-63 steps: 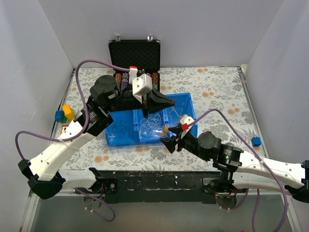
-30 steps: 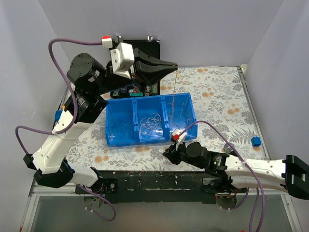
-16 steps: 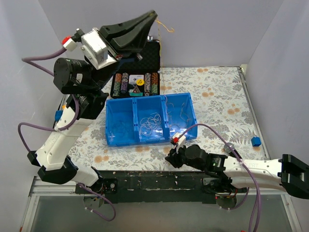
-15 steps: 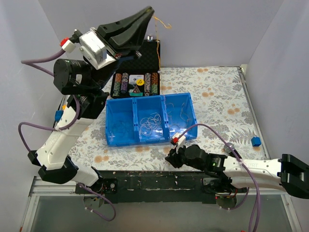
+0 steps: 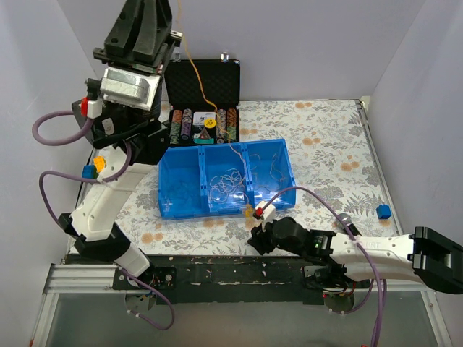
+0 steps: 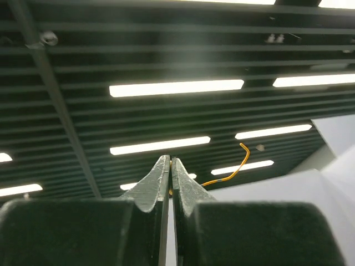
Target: Untangle the cables
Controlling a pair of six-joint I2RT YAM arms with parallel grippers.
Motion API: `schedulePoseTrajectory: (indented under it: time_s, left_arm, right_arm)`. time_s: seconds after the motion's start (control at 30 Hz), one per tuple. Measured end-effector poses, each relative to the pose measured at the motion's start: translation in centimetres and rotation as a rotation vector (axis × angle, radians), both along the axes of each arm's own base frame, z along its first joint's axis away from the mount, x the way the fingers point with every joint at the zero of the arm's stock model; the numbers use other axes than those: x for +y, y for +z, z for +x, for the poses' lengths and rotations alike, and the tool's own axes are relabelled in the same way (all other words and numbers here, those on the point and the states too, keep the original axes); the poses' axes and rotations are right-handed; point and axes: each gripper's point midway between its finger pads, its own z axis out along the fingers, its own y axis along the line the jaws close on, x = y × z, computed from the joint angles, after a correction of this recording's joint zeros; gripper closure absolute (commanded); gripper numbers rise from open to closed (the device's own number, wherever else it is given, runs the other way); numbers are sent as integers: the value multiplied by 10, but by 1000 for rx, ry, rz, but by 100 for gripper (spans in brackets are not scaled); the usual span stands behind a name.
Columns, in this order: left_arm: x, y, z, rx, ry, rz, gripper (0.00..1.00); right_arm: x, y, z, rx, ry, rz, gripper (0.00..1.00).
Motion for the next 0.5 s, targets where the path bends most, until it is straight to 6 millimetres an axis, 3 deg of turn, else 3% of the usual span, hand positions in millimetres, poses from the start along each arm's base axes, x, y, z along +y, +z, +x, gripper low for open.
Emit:
schedulePoseTrajectory:
  time_s: [0.27,0.4,0.5]
  left_arm:
    - [50,30,-38,-162,174,-140,100]
    - [52,25,-40,-150,190,-113,100]
    - [48,16,-40,-130,187,-65,100]
  right_arm:
    - [-9,-20,-3,26,1,-86,49]
    - [-13,-23,-4,30,2,-104,48]
    - [-12,-14,-4,19,3,-76,42]
